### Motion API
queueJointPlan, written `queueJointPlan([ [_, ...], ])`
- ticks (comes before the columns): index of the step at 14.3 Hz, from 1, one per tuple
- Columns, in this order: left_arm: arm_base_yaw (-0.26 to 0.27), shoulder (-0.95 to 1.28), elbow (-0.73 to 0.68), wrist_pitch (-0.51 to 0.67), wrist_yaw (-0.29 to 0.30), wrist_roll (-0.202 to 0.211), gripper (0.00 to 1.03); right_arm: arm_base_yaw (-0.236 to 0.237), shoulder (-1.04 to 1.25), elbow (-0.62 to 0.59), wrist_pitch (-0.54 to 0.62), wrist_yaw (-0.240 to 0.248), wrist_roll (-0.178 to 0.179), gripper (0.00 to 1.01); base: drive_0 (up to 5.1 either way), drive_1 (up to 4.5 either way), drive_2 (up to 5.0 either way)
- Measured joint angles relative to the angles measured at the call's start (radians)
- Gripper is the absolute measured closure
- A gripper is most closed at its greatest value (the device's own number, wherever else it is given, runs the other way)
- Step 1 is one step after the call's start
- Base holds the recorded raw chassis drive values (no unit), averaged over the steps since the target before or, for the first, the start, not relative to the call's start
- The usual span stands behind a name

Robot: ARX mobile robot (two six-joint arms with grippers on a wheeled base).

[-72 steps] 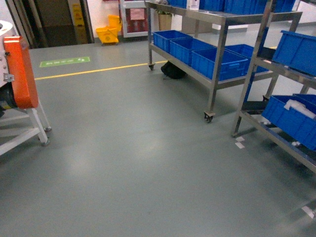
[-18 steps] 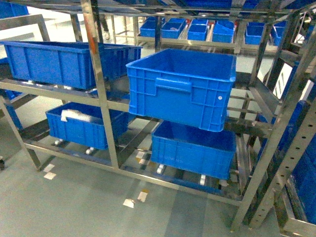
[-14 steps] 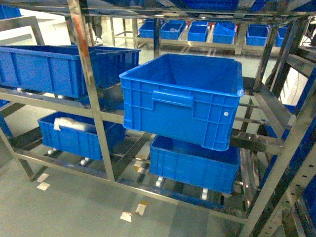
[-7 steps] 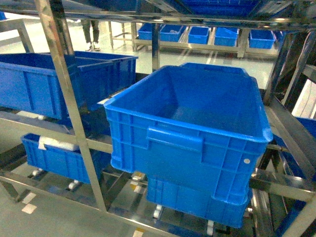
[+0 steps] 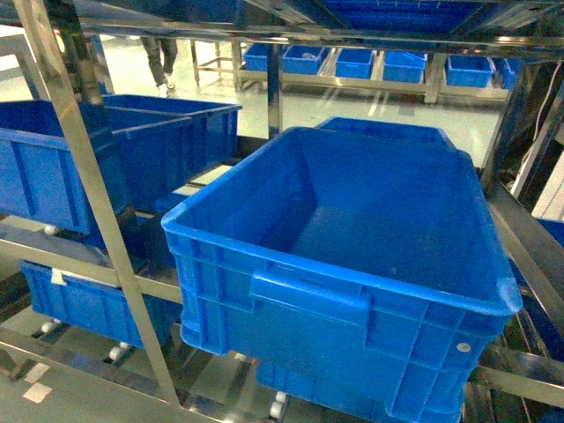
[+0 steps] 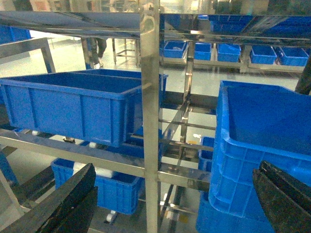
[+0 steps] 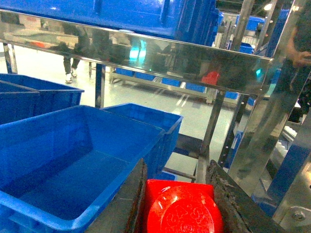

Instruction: Pick red block from blue box to shelf

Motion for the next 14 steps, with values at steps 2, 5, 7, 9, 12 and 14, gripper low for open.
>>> queueJointPlan([
  [2, 0.000, 0.000, 0.000, 0.000, 0.000, 0.000, 0.05, 0.000, -0.001, 0.000, 0.000, 0.000, 0.000, 0.72, 0.0, 0.00, 0.0],
  [5, 0.000, 0.000, 0.000, 0.002, 0.000, 0.000, 0.05, 0.000, -0.001, 0.000, 0.002, 0.000, 0.000, 0.72, -1.3, 2.09, -0.6],
  [7, 0.000, 0.000, 0.000, 0.001, 0.001, 0.000, 0.05, 0.000, -0.002, 0.000, 0.001, 0.000, 0.000, 0.72, -3.9, 4.73, -0.2],
  [9, 0.000, 0.000, 0.000, 0.001, 0.001, 0.000, 0.05, 0.000, -0.002, 0.000, 0.001, 0.000, 0.000, 0.72, -4.2, 4.44, -0.4],
  [12, 0.000, 0.000, 0.000, 0.001, 0.001, 0.000, 0.05, 0.000, -0.001, 0.000, 0.000, 0.000, 0.000, 0.72, -4.2, 4.40, -0.4],
  [14, 0.000, 0.000, 0.000, -0.005, -0.003, 0.000, 0.05, 0.000, 0.001, 0.000, 0.000, -0.003, 0.000, 0.72, 0.0, 0.00, 0.0],
])
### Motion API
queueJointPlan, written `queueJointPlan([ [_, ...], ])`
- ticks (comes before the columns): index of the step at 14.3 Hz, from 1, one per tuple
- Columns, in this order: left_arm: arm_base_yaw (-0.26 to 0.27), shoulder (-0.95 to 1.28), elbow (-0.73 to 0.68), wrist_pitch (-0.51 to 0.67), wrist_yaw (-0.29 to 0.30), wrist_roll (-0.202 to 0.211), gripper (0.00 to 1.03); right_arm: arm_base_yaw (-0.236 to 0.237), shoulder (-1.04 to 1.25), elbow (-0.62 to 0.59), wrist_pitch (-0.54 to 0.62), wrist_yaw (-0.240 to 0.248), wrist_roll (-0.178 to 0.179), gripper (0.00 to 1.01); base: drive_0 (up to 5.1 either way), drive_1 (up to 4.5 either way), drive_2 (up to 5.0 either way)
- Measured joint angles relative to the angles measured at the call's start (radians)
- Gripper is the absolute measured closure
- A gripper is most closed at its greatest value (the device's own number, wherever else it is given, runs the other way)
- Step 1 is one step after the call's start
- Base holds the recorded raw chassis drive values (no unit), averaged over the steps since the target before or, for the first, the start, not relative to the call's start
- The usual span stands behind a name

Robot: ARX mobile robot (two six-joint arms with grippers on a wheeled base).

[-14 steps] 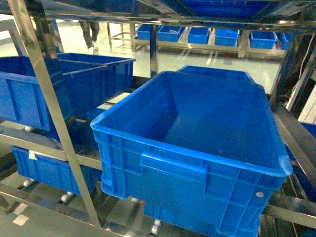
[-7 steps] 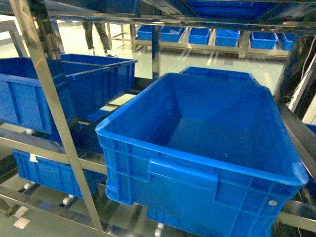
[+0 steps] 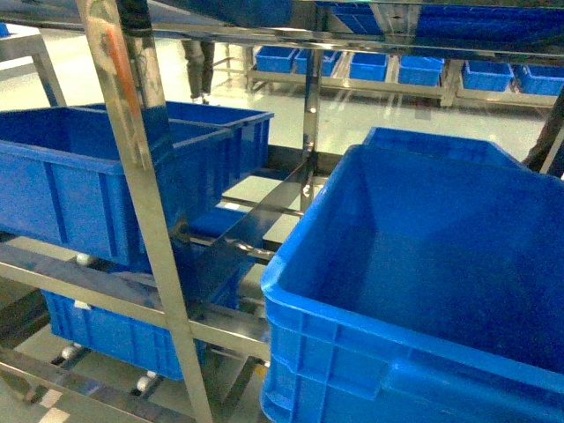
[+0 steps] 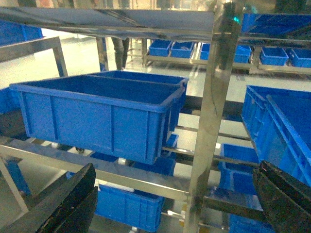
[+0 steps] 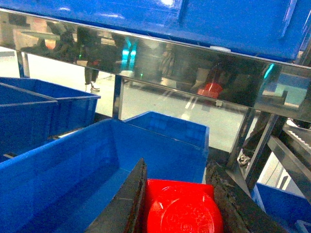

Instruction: Pick red block from blue box to shelf

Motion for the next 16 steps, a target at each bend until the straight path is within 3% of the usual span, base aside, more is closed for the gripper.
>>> queueJointPlan([
  [16, -0.002, 0.000, 0.000, 0.006, 0.006, 0.000, 0.05, 0.000, -0.002, 0.000, 0.000, 0.004, 0.000, 0.72, -0.9, -0.91, -0.9],
])
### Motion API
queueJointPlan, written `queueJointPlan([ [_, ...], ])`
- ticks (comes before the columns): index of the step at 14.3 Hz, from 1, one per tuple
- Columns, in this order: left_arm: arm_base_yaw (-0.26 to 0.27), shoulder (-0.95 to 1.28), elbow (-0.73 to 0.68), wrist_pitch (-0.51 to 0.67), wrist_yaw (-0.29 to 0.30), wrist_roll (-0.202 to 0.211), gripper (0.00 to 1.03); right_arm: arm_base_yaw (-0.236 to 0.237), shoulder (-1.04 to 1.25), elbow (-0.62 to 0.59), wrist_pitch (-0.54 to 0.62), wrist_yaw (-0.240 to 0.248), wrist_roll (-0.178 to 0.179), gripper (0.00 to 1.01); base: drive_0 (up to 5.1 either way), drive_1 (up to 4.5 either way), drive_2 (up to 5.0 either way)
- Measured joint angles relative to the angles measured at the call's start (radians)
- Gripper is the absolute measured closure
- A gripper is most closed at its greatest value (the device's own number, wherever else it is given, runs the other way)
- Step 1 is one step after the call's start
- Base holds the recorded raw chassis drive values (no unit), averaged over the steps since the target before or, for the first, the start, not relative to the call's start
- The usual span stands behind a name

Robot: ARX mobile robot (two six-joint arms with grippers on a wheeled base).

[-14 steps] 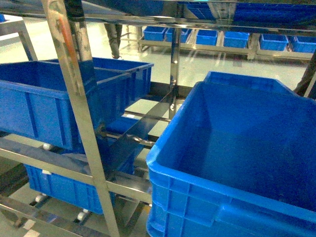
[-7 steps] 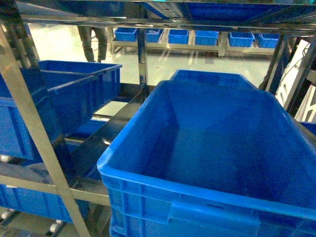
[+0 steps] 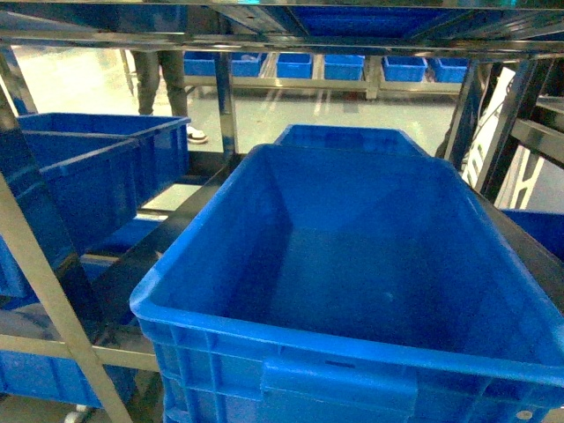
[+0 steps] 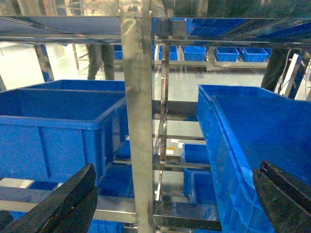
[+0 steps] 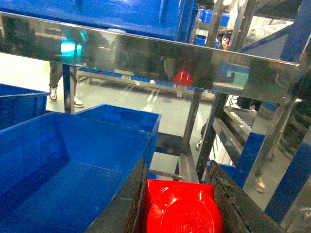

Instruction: Pick red block from blue box to shelf

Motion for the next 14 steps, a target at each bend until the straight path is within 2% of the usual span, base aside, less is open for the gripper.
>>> queueJointPlan([
  [14, 0.000, 0.000, 0.000, 0.001, -0.002, 0.000, 0.05, 0.000, 0.000, 0.000, -0.001, 0.000, 0.000, 0.72, 0.0, 0.00, 0.0],
])
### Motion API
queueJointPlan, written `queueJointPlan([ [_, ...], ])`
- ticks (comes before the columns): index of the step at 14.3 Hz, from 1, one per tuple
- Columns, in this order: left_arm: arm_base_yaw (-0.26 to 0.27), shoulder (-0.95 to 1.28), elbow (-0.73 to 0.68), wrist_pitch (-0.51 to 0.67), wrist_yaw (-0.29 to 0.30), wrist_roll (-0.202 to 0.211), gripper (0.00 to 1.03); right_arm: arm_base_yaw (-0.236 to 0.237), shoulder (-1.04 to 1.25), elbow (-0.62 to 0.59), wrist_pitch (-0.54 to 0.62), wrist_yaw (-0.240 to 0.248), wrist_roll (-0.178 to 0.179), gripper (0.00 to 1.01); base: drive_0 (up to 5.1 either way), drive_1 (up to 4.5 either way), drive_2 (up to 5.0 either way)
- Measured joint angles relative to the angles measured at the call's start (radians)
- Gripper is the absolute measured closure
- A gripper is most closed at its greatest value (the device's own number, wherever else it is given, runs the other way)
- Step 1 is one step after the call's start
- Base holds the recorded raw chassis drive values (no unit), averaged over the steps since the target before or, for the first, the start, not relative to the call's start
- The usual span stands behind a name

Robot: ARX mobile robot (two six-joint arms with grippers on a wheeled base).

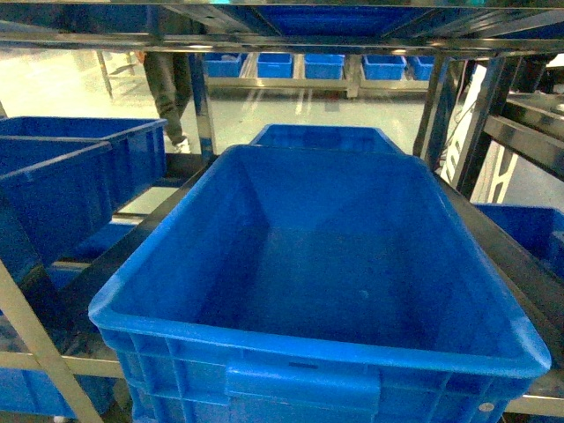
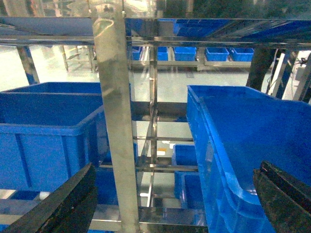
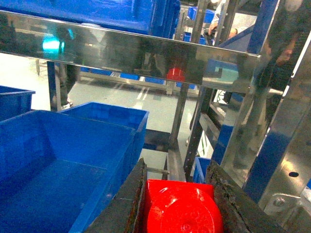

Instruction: Pick red block from blue box to shelf

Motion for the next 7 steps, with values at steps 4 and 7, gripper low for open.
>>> queueJointPlan([
  [4, 0.000, 0.000, 0.000, -0.001, 0.000, 0.000, 0.05, 0.000, 0.000, 0.000, 0.001, 0.000, 0.000, 0.72, 0.0, 0.00, 0.0],
  [7, 0.002, 0.000, 0.000, -0.001, 0.000, 0.000, 0.05, 0.000, 0.000, 0.000, 0.001, 0.000, 0.000, 0.72, 0.0, 0.00, 0.0],
])
